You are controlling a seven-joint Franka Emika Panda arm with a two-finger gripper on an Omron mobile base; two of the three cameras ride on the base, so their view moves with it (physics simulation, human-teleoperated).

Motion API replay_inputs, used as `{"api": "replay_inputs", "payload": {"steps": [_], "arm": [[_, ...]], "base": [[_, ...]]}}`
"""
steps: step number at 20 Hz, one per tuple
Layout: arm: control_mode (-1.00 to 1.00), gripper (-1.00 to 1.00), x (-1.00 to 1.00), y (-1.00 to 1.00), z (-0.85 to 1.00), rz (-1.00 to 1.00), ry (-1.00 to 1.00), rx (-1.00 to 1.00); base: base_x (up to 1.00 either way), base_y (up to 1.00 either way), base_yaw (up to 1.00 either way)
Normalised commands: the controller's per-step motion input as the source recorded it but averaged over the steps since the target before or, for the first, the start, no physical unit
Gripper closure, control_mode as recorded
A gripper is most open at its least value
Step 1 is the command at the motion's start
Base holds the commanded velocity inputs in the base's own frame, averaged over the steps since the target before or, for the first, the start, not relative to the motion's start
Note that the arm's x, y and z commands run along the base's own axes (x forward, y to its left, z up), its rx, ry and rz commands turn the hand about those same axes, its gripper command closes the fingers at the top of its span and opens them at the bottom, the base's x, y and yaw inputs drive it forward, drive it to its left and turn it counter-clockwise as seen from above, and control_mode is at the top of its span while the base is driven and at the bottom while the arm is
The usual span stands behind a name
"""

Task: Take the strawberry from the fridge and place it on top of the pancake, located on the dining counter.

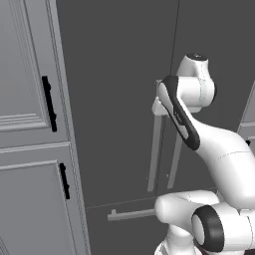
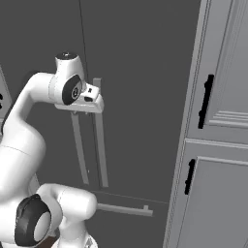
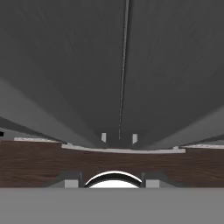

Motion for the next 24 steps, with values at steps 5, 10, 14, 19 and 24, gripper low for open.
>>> {"api": "replay_inputs", "payload": {"steps": [5,10,14,19,24], "arm": [[1.00,-1.00,-0.05,0.00,0.00,0.00,0.00,0.00],[1.00,-1.00,0.00,0.00,0.00,0.00,0.00,0.00],[1.00,-1.00,0.00,0.00,0.00,0.00,0.00,0.00],[1.00,-1.00,0.00,0.00,0.00,0.00,0.00,0.00],[-1.00,-1.00,0.14,-0.04,-0.05,0.00,-0.26,-0.02]], "base": [[-0.34,0.00,-0.01],[-0.76,0.00,-0.05],[-0.64,0.00,-0.06],[-0.31,0.00,-0.04],[0.00,0.00,0.00]]}}
